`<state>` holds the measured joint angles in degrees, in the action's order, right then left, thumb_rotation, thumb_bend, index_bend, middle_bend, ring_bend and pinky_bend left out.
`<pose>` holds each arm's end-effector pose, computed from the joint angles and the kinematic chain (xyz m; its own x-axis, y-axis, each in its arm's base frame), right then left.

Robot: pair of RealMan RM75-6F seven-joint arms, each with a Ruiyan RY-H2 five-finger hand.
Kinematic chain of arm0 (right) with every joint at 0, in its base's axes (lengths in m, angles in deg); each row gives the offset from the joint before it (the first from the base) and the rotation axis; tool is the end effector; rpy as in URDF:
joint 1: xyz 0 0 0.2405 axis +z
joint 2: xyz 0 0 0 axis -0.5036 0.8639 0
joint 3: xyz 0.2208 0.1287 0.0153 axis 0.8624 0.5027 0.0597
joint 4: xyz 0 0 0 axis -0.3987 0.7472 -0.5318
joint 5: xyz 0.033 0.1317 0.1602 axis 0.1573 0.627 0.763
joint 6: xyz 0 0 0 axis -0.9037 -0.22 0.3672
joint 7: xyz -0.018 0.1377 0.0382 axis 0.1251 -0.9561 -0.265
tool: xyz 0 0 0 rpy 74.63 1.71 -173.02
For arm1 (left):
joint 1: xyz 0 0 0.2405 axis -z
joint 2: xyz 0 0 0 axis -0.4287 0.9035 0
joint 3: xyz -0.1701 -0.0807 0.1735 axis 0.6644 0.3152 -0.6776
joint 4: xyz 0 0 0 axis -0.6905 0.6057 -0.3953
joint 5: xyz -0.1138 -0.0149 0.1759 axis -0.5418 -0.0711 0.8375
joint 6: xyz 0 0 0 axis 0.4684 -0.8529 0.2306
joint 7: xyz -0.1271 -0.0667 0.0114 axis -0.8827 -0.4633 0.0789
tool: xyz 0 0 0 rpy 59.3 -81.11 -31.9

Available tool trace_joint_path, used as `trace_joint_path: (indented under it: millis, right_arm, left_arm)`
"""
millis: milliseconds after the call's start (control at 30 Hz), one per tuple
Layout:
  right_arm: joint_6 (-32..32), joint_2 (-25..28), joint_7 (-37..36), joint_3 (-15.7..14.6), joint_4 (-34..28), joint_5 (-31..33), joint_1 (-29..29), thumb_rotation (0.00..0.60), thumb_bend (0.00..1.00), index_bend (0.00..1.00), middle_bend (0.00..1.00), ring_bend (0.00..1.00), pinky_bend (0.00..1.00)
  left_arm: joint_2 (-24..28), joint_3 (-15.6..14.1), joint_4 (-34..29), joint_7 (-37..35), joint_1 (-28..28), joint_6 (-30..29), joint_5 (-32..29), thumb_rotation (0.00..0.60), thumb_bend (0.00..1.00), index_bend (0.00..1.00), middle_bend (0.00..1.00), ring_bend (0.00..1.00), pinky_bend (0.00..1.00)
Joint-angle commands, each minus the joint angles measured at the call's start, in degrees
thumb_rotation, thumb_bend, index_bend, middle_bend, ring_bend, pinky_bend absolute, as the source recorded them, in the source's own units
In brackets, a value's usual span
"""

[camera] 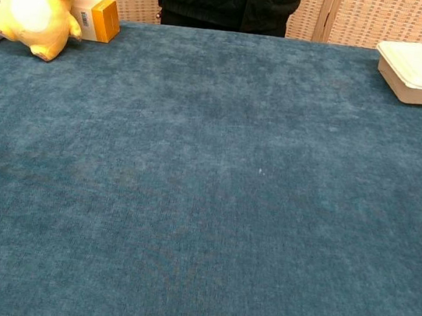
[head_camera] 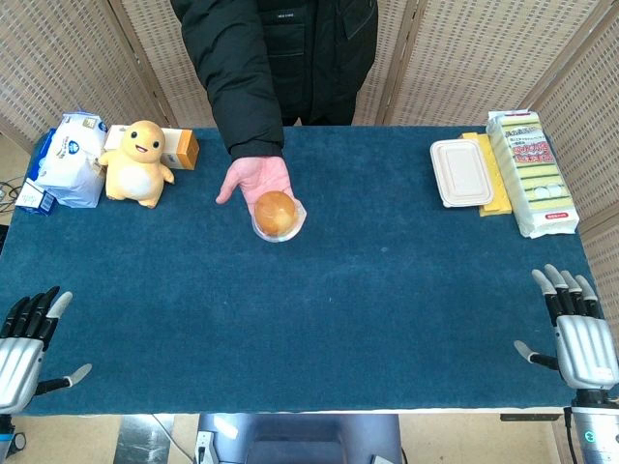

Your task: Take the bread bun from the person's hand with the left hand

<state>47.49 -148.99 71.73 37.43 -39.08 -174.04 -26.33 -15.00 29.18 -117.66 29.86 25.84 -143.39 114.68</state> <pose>-0.2917 -0.1826 0.1672 0.4008 0.0397 0.9153 -0.9161 0.0273 0.4000 -0.2882 0.1336 0.1470 0.4549 0.0689 0.8879 0.8901 -0.0670 -0.4508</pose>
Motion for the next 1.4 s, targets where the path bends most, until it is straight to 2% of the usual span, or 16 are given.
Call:
trace_joint_path:
  millis: [33, 200, 333, 433, 567, 633, 767, 967, 1100, 1200, 1400]
  right_arm:
    - [0.21, -0.13, 0.28, 0.00, 0.19, 0.08, -0.12, 0.600, 0.08, 0.05, 0.02, 0.00, 0.00]
    - [-0.31, -0.40, 0.87, -0.10, 0.23, 0.37, 0.04, 0.600, 0.08, 0.05, 0.02, 0.00, 0.00]
    - [-0.28, -0.54, 1.22, -0.17, 0.13, 0.11, 0.11, 0.600, 0.08, 0.05, 0.02, 0.00, 0.00]
    - [-0.58, -0.53, 1.04, -0.11, 0.19, 0.47, 0.18, 0.600, 0.08, 0.05, 0.02, 0.00, 0.00]
    - [-0.76, -0.30, 0.40, 0.10, 0.34, 0.81, 0.26, 0.600, 0.09, 0.05, 0.02, 0.00, 0.00]
    - [-0.91, -0.30, 0.21, 0.14, 0.43, 0.90, 0.33, 0.600, 0.09, 0.05, 0.02, 0.00, 0.00]
    - [-1.44, -0.11, -0.41, 0.13, 0.43, 1.04, 0.53, 0.600, 0.09, 0.05, 0.02, 0.00, 0.00]
    - [-1.70, 0.23, -1.27, 0.10, 0.46, 0.99, 0.62, 0.600, 0.09, 0.05, 0.02, 0.00, 0.00]
    - [-2.11, 0.05, -1.51, 0.10, 0.87, 1.25, 0.79, 0.600, 0.09, 0.05, 0.02, 0.00, 0.00]
    - [-2.36, -0.01, -1.74, 0.21, 1.14, 1.59, 0.90, 0.600, 0.09, 0.05, 0.02, 0.00, 0.00]
    - [-2.69, -0.05, -2.18, 0.40, 1.58, 2.05, 1.08, 0.600, 0.09, 0.05, 0.02, 0.00, 0.00]
  left_arm:
    - [0.59, 0.35, -0.24, -1.40, 1.56, 1.77, 0.64, 0.600, 0.01, 0.00, 0.00, 0.00, 0.00]
    - [5.07, 1.63, -6.44, -3.87, 6.53, 6.21, 3.83, 0.600, 0.01, 0.00, 0.00, 0.00, 0.00]
    - [11.17, 5.40, -16.76, -4.69, 13.00, 11.08, 5.58, 0.600, 0.01, 0.00, 0.00, 0.00, 0.00]
    - [13.69, 9.79, -23.10, -2.83, 17.63, 14.98, 1.83, 0.600, 0.01, 0.00, 0.00, 0.00, 0.00]
    - [14.88, 16.15, -30.50, 2.26, 24.60, 21.12, -7.94, 0.600, 0.00, 0.00, 0.00, 0.00, 0.00]
    - [14.70, 18.98, -32.24, 4.81, 27.95, 23.21, -13.19, 0.600, 0.00, 0.00, 0.00, 0.00, 0.00]
    - [11.07, 23.47, -32.93, 12.37, 35.99, 26.26, -25.82, 0.600, 0.00, 0.00, 0.00, 0.00, 0.00]
    - [2.03, 25.65, -29.79, 26.01, 47.78, 24.76, -44.55, 0.600, 0.03, 0.00, 0.00, 0.00, 0.01]
    - [-3.19, 26.89, -27.17, 31.11, 54.15, 21.81, -55.40, 0.600, 0.09, 0.00, 0.06, 0.00, 0.18]
    - [-6.00, 27.75, -25.06, 33.58, 57.92, 19.55, -61.00, 0.600, 0.13, 0.00, 0.11, 0.04, 0.22]
    - [-8.99, 28.59, -22.15, 35.60, 61.77, 15.60, -64.95, 0.600, 0.18, 0.03, 0.15, 0.08, 0.27]
